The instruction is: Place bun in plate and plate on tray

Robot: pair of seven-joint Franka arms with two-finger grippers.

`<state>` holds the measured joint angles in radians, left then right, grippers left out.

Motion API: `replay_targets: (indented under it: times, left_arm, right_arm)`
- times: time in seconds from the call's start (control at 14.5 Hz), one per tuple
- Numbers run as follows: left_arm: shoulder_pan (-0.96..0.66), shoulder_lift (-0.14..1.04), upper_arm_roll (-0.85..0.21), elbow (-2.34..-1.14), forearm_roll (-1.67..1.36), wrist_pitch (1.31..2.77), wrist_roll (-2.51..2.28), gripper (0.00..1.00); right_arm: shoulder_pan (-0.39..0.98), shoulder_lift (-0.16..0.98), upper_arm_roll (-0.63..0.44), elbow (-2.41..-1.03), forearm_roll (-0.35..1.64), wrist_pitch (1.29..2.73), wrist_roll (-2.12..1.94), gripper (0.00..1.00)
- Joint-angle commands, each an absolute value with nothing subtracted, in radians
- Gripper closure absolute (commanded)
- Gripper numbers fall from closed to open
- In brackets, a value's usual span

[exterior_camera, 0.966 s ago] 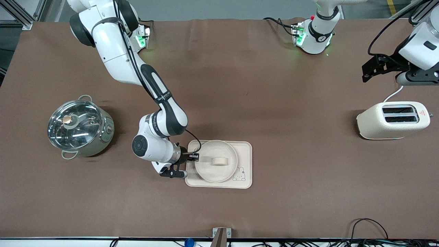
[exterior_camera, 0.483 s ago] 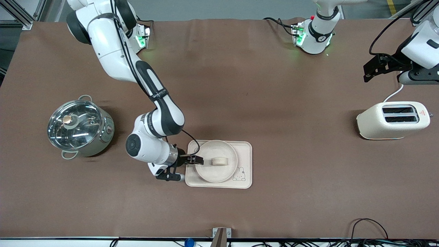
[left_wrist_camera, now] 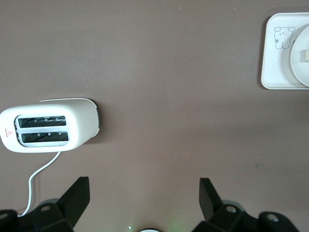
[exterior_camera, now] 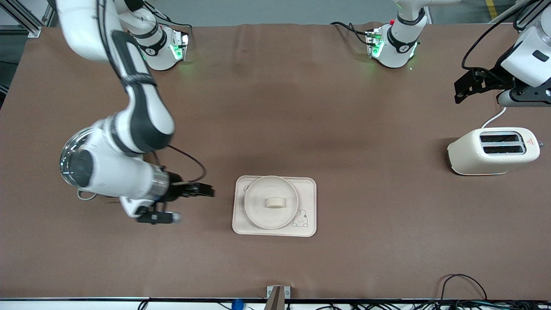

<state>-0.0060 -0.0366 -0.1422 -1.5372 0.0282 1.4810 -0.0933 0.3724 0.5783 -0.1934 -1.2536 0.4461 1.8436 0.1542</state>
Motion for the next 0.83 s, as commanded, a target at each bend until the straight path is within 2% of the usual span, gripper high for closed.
replay_targets:
  times: [0.0, 0.28, 0.48, 0.62, 0.76]
  left_arm:
    - [-0.006, -0.032, -0.141, -1.519, 0.005, 1.473, -0.074, 0.0]
    - [-0.008, -0.034, -0.141, -1.519, 0.005, 1.473, -0.074, 0.0]
    - [-0.006, -0.034, -0.141, -1.519, 0.005, 1.47, -0.074, 0.0]
    - [-0.008, -0.035, -0.143, -1.519, 0.005, 1.47, -0.074, 0.0]
    - [-0.009, -0.037, -0.143, -1.519, 0.005, 1.468, -0.074, 0.0]
  right_arm:
    - [0.296, 0.451, -0.228, -1.315, 0.397, 1.751, 0.024, 0.0]
    - [0.253, 0.329, -0.34, -1.315, 0.231, 1.565, -0.141, 0.0]
    - [0.244, 0.195, -0.333, -1.345, 0.059, 1.482, -0.138, 0.0]
    - [0.236, 0.071, -0.328, -1.426, 0.019, 1.462, -0.141, 0.0]
    - [0.192, -0.004, -0.295, -1.468, -0.002, 1.448, -0.144, 0.0]
